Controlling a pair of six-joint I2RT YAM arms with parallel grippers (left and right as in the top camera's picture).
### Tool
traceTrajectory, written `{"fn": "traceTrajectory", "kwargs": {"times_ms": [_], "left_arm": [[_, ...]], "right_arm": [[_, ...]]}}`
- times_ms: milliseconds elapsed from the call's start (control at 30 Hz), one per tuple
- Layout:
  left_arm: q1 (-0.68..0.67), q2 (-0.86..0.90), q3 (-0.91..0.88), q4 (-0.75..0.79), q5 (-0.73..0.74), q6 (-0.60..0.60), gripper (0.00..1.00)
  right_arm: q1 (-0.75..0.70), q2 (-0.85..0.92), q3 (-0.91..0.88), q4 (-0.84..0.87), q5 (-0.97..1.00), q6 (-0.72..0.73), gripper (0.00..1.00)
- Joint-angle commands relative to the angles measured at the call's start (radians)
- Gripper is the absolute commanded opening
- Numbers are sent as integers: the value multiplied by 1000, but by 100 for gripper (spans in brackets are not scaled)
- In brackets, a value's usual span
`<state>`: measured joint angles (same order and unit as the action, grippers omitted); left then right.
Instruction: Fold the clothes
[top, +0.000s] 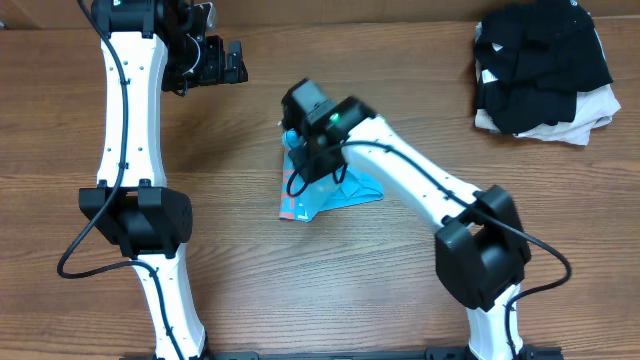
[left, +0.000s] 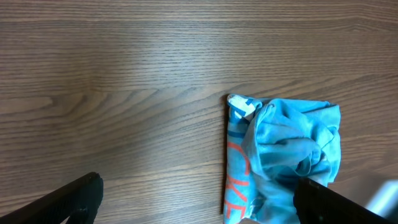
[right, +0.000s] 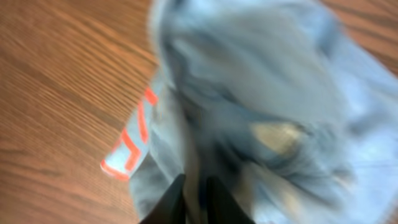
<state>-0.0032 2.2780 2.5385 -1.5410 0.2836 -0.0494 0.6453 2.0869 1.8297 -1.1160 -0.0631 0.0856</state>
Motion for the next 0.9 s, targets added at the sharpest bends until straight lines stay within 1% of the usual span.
{"fn": "traceTrajectory", "kwargs": {"times_ms": [0,100,200,300,333,367,567,600,700,800,867], "left_arm": [[-3,-10,16,1,-6,28,100],[-3,-10,16,1,-32,28,100],[-3,-10,16,-3,-85,28,100],[-3,-10,16,-6,-104,28,100],[-3,-10,16,-5,-104,27,100],[-3,-10,16,-3,-104,27,100],[-3,-10,16,0,-104,27,100],[-3,-10,16,0,-104,27,100],[-3,-10,16,1,-104,28,100],[-3,-10,16,2,-104,27,100],[-3,-9,16,3,-104,27,100]], "right_arm": [[-73,-73,65,-64,10,101,14],[-140,-74,59,-143,4,133,14],[-189,-74,36,-191,-21,132,14],[-223,-72,19,-248,-46,136,15],[-230,-72,14,-264,-45,152,18],[-236,-72,3,-277,-46,175,19],[-242,-72,-97,-331,-47,297,20],[-242,-72,-120,-333,-46,313,22],[-242,-72,-188,-326,-45,317,36],[-242,-72,-227,-307,-33,335,47],[-243,-73,-220,-287,-26,335,50]]}}
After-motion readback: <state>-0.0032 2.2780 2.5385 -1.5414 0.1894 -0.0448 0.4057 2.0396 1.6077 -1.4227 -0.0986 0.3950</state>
